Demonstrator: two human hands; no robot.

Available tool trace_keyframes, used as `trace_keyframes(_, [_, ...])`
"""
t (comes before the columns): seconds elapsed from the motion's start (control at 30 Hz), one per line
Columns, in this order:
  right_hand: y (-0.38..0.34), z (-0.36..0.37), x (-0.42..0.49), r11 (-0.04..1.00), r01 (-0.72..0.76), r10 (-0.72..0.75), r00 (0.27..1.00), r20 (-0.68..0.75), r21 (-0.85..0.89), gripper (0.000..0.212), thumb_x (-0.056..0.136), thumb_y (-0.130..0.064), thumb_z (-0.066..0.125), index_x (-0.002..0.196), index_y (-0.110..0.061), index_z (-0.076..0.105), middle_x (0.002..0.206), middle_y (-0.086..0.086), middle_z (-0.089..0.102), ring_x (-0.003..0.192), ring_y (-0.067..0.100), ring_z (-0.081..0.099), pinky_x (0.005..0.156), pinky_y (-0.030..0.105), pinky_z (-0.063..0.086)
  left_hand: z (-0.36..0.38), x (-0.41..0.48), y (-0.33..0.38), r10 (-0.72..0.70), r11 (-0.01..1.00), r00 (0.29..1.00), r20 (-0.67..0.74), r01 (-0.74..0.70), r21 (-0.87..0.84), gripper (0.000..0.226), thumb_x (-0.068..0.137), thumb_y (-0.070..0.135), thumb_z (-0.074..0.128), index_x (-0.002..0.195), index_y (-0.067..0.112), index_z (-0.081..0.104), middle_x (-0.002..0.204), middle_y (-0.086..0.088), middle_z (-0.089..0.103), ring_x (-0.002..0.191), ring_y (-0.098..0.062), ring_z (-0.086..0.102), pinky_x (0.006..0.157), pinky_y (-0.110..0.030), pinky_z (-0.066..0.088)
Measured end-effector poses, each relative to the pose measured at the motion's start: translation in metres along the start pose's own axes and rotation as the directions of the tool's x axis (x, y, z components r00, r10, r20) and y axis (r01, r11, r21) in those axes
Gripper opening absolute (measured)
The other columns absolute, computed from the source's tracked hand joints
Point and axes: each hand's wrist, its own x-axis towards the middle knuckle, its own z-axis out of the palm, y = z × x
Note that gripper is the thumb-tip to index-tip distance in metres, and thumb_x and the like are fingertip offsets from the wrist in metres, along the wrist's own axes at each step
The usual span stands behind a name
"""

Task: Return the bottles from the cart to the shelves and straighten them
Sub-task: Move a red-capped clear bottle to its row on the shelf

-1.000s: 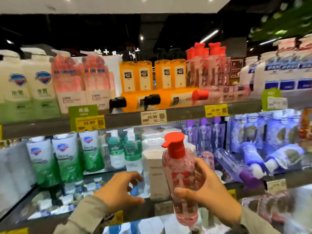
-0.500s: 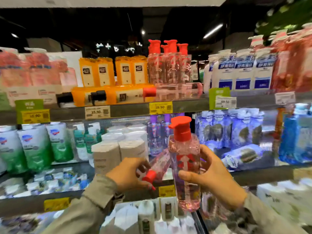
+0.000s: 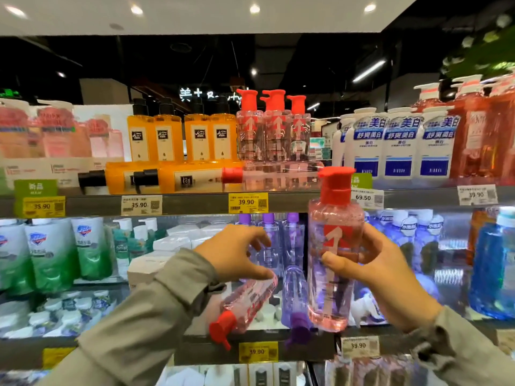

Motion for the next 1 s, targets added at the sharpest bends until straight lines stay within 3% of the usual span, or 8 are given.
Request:
trace_keyframes(0.23, [-0.012, -0.013, 0.053, 0.994, 0.104, -0.105, 0.994, -0.021, -0.019, 0.062, 0.053, -0.016, 0.089, 0.109, -0.012, 0.063, 0.094, -0.001, 0.074, 0.079, 0.011, 0.071, 0.065, 0.018, 0.053, -0.037, 0.056, 0.004, 0.139, 0.989, 0.969, -0.206, -0.126, 0.076, 0.049, 0.075, 0.043, 0.074, 0.118, 0.026, 0.057, 0.127, 0.004, 0.05, 0.116, -0.013, 0.046, 0.103, -0.031, 0.038])
trace_keyframes(0.33, [-0.021, -0.013, 0.076, 0.987, 0.155, -0.156, 0.988, -0.017, -0.043, 0.057, 0.055, -0.011, 0.085, 0.107, -0.009, 0.063, 0.09, -0.002, 0.075, 0.077, 0.01, 0.07, 0.064, 0.017, 0.053, -0.052, 0.081, 0.005, 0.156, 0.987, 0.956, -0.249, -0.144, 0.066, 0.047, 0.076, 0.041, 0.073, 0.117, 0.025, 0.057, 0.121, 0.004, 0.049, 0.11, -0.011, 0.045, 0.096, -0.025, 0.038])
trace_keyframes(0.4, [-0.024, -0.015, 0.091, 0.984, 0.167, -0.168, 0.986, -0.01, -0.064, 0.057, 0.055, -0.018, 0.083, 0.108, -0.01, 0.063, 0.09, -0.003, 0.075, 0.076, 0.009, 0.07, 0.063, 0.017, 0.052, -0.061, 0.097, 0.001, 0.167, 0.985, 0.951, -0.259, -0.15, 0.086, 0.045, 0.077, 0.037, 0.073, 0.116, 0.024, 0.057, 0.119, 0.005, 0.05, 0.106, -0.009, 0.044, 0.091, -0.022, 0.036])
trace_keyframes(0.5, [-0.025, -0.019, 0.112, 0.978, 0.178, -0.183, 0.982, -0.039, -0.107, 0.085, 0.037, -0.044, 0.093, 0.11, -0.01, 0.064, 0.099, 0.003, 0.074, 0.084, 0.016, 0.07, 0.07, 0.022, 0.054, -0.07, 0.114, -0.007, 0.207, 0.978, 0.929, -0.306, -0.184, 0.102, 0.042, 0.077, 0.034, 0.073, 0.114, 0.022, 0.058, 0.113, 0.008, 0.05, 0.106, -0.009, 0.047, 0.092, -0.021, 0.039])
trace_keyframes(0.63, [-0.033, -0.016, 0.136, 0.973, 0.207, -0.213, 0.975, -0.06, -0.102, 0.09, 0.031, -0.058, 0.09, 0.106, -0.013, 0.067, 0.098, 0.004, 0.074, 0.088, 0.015, 0.07, 0.072, 0.022, 0.054, -0.077, 0.132, -0.015, 0.334, 0.942, 0.817, -0.469, -0.284, 0.177, 0.039, 0.079, 0.036, 0.071, 0.114, 0.026, 0.057, 0.114, 0.009, 0.054, 0.103, -0.005, 0.047, 0.089, -0.014, 0.039])
trace_keyframes(0.8, [-0.042, -0.013, 0.157, 0.963, 0.222, -0.23, 0.972, -0.04, -0.153, 0.079, 0.035, -0.061, 0.087, 0.1, -0.02, 0.07, 0.097, 0.003, 0.074, 0.091, 0.018, 0.07, 0.075, 0.034, 0.054, -0.083, 0.156, -0.034, 0.247, 0.958, 0.895, -0.371, -0.168, 0.232, 0.05, 0.075, 0.053, 0.068, 0.118, 0.033, 0.053, 0.126, 0.008, 0.051, 0.114, -0.012, 0.048, 0.099, -0.038, 0.045])
trace_keyframes(0.9, [-0.044, -0.012, 0.166, 0.962, 0.209, -0.226, 0.971, -0.078, -0.177, 0.084, 0.035, -0.061, 0.087, 0.104, -0.018, 0.068, 0.097, 0.003, 0.074, 0.091, 0.02, 0.07, 0.084, 0.049, 0.053, -0.081, 0.164, -0.041, 0.219, 0.956, 0.93, -0.295, -0.145, 0.254, 0.06, 0.075, 0.058, 0.063, 0.126, 0.03, 0.048, 0.128, 0.006, 0.049, 0.112, -0.012, 0.048, 0.099, -0.035, 0.045])
trace_keyframes(1.0, [-0.047, -0.012, 0.171, 0.959, 0.228, -0.242, 0.968, -0.066, -0.17, 0.07, 0.042, -0.055, 0.087, 0.099, -0.018, 0.07, 0.096, 0.004, 0.074, 0.09, 0.021, 0.07, 0.085, 0.05, 0.053, -0.08, 0.169, -0.041, 0.207, 0.959, 0.946, -0.248, -0.146, 0.245, 0.063, 0.073, 0.063, 0.059, 0.124, 0.027, 0.049, 0.127, 0.005, 0.052, 0.112, -0.012, 0.048, 0.099, -0.034, 0.045])
